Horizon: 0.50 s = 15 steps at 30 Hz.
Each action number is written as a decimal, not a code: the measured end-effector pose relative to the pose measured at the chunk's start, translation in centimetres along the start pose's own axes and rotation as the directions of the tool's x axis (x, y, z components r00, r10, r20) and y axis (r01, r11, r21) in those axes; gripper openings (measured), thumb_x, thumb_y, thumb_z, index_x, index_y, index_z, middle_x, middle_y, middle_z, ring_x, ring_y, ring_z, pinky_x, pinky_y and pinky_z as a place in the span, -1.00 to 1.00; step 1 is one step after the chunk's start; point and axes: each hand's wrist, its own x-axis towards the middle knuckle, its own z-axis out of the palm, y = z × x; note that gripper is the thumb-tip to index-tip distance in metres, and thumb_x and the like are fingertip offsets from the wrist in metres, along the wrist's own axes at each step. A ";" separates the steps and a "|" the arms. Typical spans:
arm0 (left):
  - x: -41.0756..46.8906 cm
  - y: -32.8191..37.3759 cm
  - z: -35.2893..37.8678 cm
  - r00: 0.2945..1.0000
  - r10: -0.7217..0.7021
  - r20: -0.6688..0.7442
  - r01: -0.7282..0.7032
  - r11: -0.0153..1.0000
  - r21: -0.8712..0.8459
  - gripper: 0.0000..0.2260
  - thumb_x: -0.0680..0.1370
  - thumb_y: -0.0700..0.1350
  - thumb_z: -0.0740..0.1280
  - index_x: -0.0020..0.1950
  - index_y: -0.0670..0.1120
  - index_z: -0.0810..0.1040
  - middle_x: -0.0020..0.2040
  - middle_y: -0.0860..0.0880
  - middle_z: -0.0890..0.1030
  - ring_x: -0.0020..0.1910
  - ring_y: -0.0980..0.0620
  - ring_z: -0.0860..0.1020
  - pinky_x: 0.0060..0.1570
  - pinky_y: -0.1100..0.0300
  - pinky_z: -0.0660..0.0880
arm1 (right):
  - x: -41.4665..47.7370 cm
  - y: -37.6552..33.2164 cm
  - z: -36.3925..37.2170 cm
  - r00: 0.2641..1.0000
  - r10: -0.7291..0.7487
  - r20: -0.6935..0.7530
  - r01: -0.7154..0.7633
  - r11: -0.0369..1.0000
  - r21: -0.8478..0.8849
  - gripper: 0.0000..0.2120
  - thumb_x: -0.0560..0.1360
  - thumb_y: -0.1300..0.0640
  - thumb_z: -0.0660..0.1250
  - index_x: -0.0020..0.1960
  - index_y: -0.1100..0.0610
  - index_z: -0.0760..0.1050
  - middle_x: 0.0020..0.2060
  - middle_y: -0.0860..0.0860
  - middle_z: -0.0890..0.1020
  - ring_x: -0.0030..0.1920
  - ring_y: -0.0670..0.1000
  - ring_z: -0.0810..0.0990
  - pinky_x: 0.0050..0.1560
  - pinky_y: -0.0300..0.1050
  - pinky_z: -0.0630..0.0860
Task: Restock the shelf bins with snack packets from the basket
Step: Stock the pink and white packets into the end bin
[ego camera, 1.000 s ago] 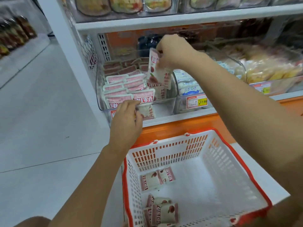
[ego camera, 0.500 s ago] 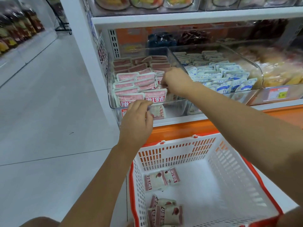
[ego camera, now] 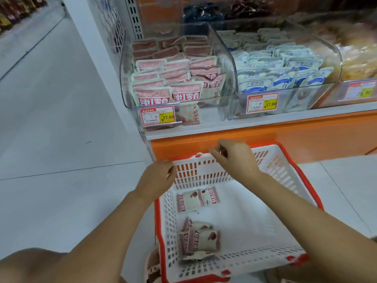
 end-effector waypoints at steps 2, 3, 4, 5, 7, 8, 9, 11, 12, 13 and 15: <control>-0.9 -1.1 1.6 0.995 -0.004 0.102 -0.002 0.998 0.062 -0.77 0.62 -0.07 0.17 -0.04 -0.12 0.58 -0.11 0.00 0.58 -0.14 0.04 0.54 -0.10 0.22 0.47 | -0.8 2.9 3.6 0.953 0.216 0.213 -0.215 0.976 -0.028 -0.83 0.54 0.00 0.31 -0.15 0.07 0.45 -0.19 0.00 0.64 -0.30 -0.04 0.53 -0.30 -0.28 0.41; -1.2 -1.3 2.3 0.991 0.008 0.131 -0.017 0.997 0.069 -0.78 0.62 -0.07 0.17 -0.01 -0.12 0.58 -0.08 0.00 0.58 -0.10 0.04 0.54 -0.07 0.24 0.45 | -1.1 4.5 5.2 0.901 0.308 0.305 -0.311 0.950 -0.040 -0.87 0.54 0.03 0.32 -0.11 0.08 0.48 -0.10 0.02 0.65 -0.22 -0.02 0.57 -0.20 -0.26 0.45; -1.4 -1.3 3.0 0.988 0.027 0.150 -0.037 0.997 0.064 -0.78 0.62 -0.07 0.17 0.00 -0.12 0.58 -0.07 0.00 0.58 -0.09 0.06 0.52 -0.07 0.26 0.43 | -1.5 6.0 6.8 0.843 0.379 0.382 -0.396 0.917 -0.037 -0.88 0.54 0.06 0.32 -0.05 0.12 0.52 -0.03 0.04 0.65 -0.12 0.01 0.59 -0.12 -0.23 0.46; -1.5 -1.3 3.6 0.984 0.046 0.173 -0.058 0.996 0.061 -0.77 0.61 -0.07 0.16 -0.01 -0.12 0.58 -0.07 0.00 0.58 -0.09 0.06 0.51 -0.07 0.27 0.41 | -2.0 7.3 8.2 0.782 0.434 0.448 -0.477 0.879 -0.018 -0.85 0.54 0.10 0.33 0.01 0.17 0.54 0.01 0.06 0.64 -0.04 0.04 0.59 -0.04 -0.20 0.45; -1.5 -1.1 4.8 0.979 0.067 0.192 -0.083 0.994 0.076 -0.75 0.61 -0.06 0.15 -0.07 -0.13 0.57 -0.10 -0.01 0.58 -0.12 0.05 0.50 -0.08 0.25 0.43 | -3.3 9.4 10.5 0.659 0.532 0.531 -0.643 0.766 0.030 -0.77 0.53 0.13 0.35 0.10 0.25 0.55 0.02 0.09 0.62 -0.02 0.04 0.56 0.08 -0.14 0.47; -1.4 -1.1 5.3 0.983 0.071 0.168 -0.085 0.994 0.076 -0.73 0.60 -0.05 0.14 -0.10 -0.13 0.57 -0.12 -0.02 0.59 -0.14 0.04 0.51 -0.09 0.21 0.46 | -4.0 10.4 11.6 0.602 0.582 0.547 -0.717 0.695 0.050 -0.74 0.51 0.13 0.37 0.13 0.26 0.55 0.01 0.10 0.61 -0.04 0.04 0.54 0.12 -0.11 0.50; -1.2 -1.3 5.7 0.988 0.063 0.142 -0.073 0.995 0.066 -0.72 0.58 -0.05 0.13 -0.13 -0.13 0.58 -0.15 -0.02 0.59 -0.16 0.03 0.52 -0.11 0.17 0.49 | -4.5 11.1 12.6 0.552 0.624 0.553 -0.778 0.624 0.072 -0.70 0.50 0.14 0.39 0.17 0.27 0.54 0.01 0.12 0.61 -0.05 0.05 0.54 0.15 -0.06 0.51; -0.8 -1.6 6.3 0.993 0.039 0.108 -0.044 0.998 0.048 -0.74 0.57 -0.08 0.15 -0.17 -0.13 0.57 -0.18 -0.01 0.59 -0.21 0.04 0.51 -0.15 0.15 0.50 | -5.1 12.4 14.7 0.456 0.676 0.579 -0.870 0.476 0.128 -0.59 0.47 0.18 0.42 0.27 0.29 0.50 -0.04 0.14 0.59 -0.09 0.08 0.54 0.17 -0.02 0.53; -0.7 -1.6 6.4 0.995 0.040 0.091 -0.044 0.998 0.040 -0.76 0.56 -0.10 0.16 -0.19 -0.13 0.56 -0.21 -0.01 0.58 -0.24 0.06 0.49 -0.19 0.17 0.50 | -5.2 12.7 15.5 0.413 0.687 0.598 -0.901 0.404 0.158 -0.54 0.46 0.19 0.43 0.31 0.31 0.46 -0.08 0.16 0.57 -0.11 0.10 0.53 0.14 0.00 0.52; -0.7 -1.6 6.6 0.997 0.049 0.063 -0.052 0.998 0.035 -0.75 0.55 -0.10 0.15 -0.23 -0.12 0.55 -0.24 0.00 0.58 -0.29 0.08 0.47 -0.24 0.19 0.47 | -5.2 12.8 16.4 0.381 0.693 0.611 -0.921 0.343 0.185 -0.51 0.46 0.20 0.43 0.33 0.33 0.43 -0.09 0.17 0.54 -0.11 0.11 0.51 0.15 0.01 0.51; -0.6 -1.5 6.5 0.998 0.067 -0.007 -0.066 0.997 0.030 -0.70 0.53 -0.06 0.10 -0.31 -0.11 0.53 -0.31 0.01 0.56 -0.36 0.10 0.44 -0.33 0.27 0.39 | -4.8 12.5 17.7 0.342 0.693 0.634 -0.939 0.268 0.214 -0.52 0.49 0.19 0.41 0.31 0.39 0.39 -0.03 0.25 0.55 0.00 0.18 0.53 0.23 0.12 0.47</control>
